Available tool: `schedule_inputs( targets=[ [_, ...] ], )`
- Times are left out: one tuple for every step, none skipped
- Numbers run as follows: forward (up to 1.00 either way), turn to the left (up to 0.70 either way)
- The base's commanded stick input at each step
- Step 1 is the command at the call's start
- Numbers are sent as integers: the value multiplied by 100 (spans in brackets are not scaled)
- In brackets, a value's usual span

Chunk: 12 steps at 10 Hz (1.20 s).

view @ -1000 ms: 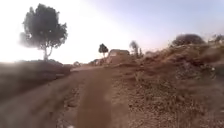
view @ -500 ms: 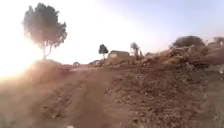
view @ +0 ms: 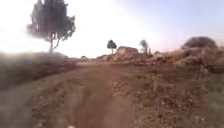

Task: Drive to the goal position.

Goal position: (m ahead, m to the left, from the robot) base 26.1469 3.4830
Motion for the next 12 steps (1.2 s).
schedule_inputs(
  targets=[
    [70,28],
    [70,0],
    [70,0],
    [70,0],
    [70,0],
    [70,0],
    [70,0],
    [70,0],
    [70,0],
    [70,0],
    [70,0],
    [70,0]
  ],
)
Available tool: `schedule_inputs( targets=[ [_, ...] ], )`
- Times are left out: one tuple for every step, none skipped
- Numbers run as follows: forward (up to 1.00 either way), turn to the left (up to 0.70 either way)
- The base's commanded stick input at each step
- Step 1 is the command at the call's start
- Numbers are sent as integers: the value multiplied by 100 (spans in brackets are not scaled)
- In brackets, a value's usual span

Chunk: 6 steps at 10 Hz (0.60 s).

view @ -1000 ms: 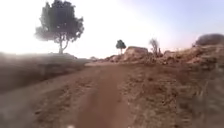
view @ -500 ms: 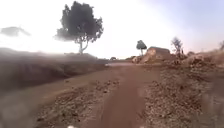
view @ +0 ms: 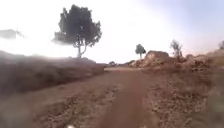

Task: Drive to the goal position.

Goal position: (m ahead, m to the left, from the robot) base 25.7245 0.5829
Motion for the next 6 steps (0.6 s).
schedule_inputs(
  targets=[
    [70,0],
    [70,0],
    [70,0],
    [70,0],
    [70,0],
    [70,0]
  ],
)
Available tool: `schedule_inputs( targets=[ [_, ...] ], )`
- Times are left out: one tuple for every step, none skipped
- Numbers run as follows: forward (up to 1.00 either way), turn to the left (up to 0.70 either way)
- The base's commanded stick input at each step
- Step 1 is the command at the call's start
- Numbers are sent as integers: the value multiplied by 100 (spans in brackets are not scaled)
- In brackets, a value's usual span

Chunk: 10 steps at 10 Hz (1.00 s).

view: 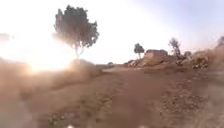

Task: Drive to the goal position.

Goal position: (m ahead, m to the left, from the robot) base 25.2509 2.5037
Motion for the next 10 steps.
schedule_inputs(
  targets=[
    [70,0],
    [70,0],
    [70,0],
    [70,0],
    [70,0],
    [70,0],
    [70,0],
    [70,0],
    [70,0],
    [70,0]
  ],
)
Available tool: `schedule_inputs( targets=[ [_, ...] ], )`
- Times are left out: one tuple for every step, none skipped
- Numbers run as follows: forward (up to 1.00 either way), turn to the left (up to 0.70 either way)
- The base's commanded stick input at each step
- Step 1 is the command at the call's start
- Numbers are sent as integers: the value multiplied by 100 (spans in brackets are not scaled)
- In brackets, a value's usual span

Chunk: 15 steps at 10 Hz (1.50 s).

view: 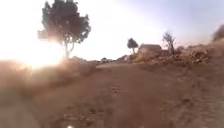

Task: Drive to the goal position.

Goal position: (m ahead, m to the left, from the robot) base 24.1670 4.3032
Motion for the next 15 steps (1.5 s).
schedule_inputs(
  targets=[
    [70,0],
    [70,0],
    [70,0],
    [70,0],
    [70,0],
    [70,0],
    [70,0],
    [70,0],
    [70,0],
    [70,0],
    [70,0],
    [70,0],
    [70,0],
    [70,-35],
    [70,-35]
  ],
)
